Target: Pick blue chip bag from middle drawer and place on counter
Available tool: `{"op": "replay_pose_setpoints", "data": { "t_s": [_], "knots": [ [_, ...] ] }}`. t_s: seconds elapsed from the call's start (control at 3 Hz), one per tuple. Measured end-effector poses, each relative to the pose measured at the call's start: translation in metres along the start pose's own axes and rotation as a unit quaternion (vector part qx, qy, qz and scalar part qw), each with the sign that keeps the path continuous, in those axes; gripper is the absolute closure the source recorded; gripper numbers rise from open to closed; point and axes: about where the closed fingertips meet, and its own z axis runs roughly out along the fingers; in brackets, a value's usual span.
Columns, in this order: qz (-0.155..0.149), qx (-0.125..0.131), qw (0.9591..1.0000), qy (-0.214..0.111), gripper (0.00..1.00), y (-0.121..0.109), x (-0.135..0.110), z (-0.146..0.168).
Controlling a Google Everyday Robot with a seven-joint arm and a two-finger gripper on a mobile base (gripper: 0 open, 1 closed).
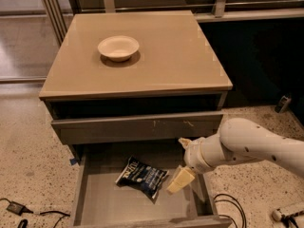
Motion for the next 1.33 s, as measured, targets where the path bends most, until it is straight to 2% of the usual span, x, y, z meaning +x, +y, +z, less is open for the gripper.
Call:
{"op": "replay_pose_setpoints", "data": {
  "t_s": [0.33,0.67,1.0,1.33],
  "knots": [
    [0.004,-0.009,0.9996,-0.025,0.00,-0.009,0.010,0.044],
    [0.014,-0.022,0.9990,-0.035,0.00,-0.011,0.023,0.092],
    [0.015,-0.022,0.9991,-0.035,0.00,-0.010,0.023,0.094],
    [0.009,-0.023,0.9991,-0.036,0.00,-0.016,0.026,0.122]
  ]
}}
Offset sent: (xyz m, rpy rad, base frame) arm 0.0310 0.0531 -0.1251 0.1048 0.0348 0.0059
